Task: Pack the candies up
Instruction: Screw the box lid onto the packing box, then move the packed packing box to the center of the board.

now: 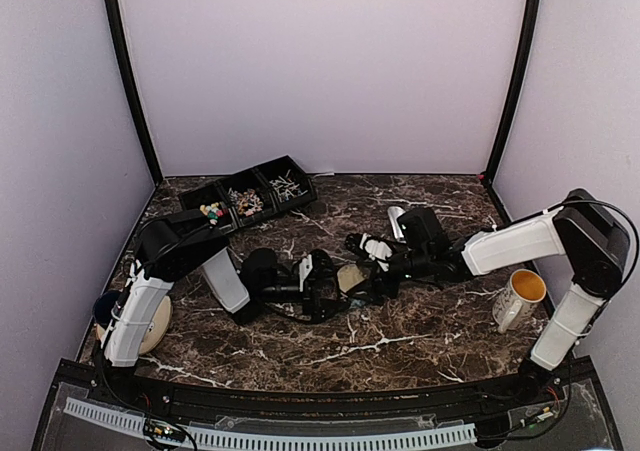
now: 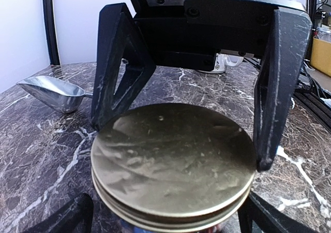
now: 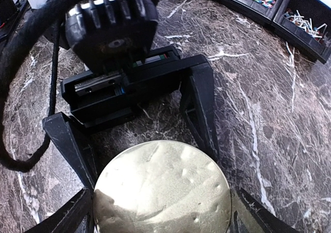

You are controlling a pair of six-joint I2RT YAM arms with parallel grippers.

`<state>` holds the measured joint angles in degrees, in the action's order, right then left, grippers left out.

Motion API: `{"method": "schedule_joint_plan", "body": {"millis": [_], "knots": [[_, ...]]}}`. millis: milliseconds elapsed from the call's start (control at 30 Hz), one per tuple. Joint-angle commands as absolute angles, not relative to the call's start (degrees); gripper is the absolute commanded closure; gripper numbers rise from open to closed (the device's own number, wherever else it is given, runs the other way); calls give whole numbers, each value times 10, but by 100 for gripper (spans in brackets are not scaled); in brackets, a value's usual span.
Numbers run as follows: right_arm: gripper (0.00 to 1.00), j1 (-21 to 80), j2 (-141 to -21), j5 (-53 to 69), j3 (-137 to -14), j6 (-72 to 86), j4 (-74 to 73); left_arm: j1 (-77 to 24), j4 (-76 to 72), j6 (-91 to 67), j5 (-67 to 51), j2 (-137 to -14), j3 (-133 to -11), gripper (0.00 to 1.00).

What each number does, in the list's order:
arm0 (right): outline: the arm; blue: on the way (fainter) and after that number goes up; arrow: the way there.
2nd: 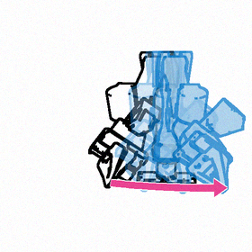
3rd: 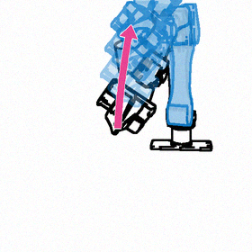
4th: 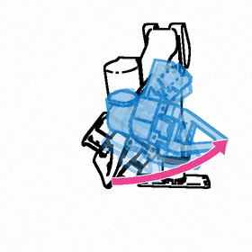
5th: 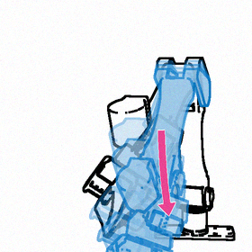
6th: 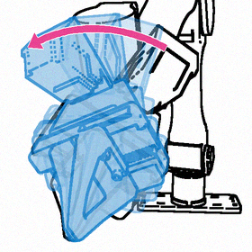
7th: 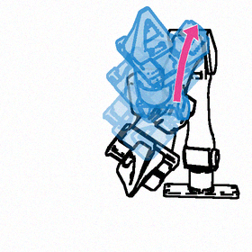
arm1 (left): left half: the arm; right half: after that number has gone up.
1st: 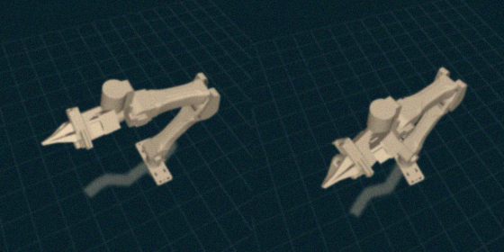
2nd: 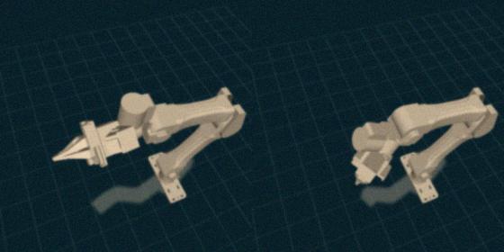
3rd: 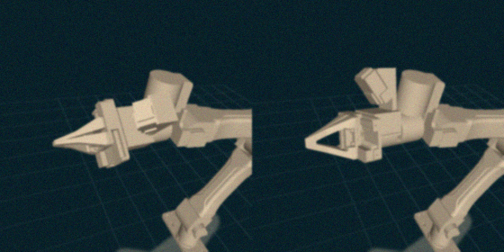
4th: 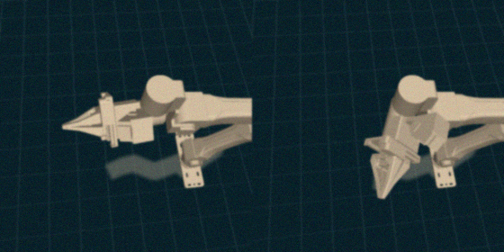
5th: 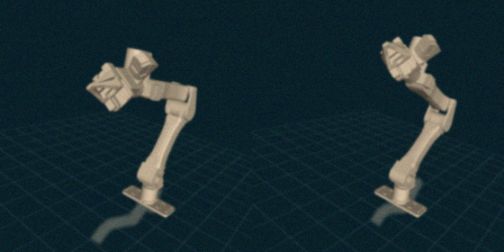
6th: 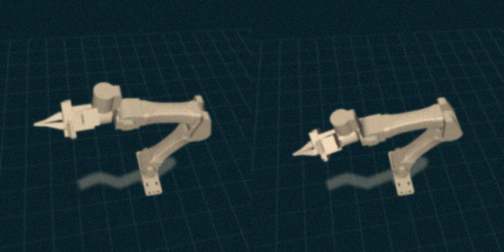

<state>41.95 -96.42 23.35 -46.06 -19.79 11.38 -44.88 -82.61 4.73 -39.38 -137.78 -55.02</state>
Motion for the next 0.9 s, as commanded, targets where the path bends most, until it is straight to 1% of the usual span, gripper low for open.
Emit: {"method": "schedule_joint_plan", "body": {"millis": [0,367,867], "knots": [[19,409,-955,198,-439,-181,87,-450,-748,51,-370,-1419,-526,1],[19,399,-949,157,-425,-144,95,-450,-754,49,-362,-1418,-522,1],[17,396,-956,93,-447,-82,80,-450,-771,49,-348,-1416,-513,1]]}}
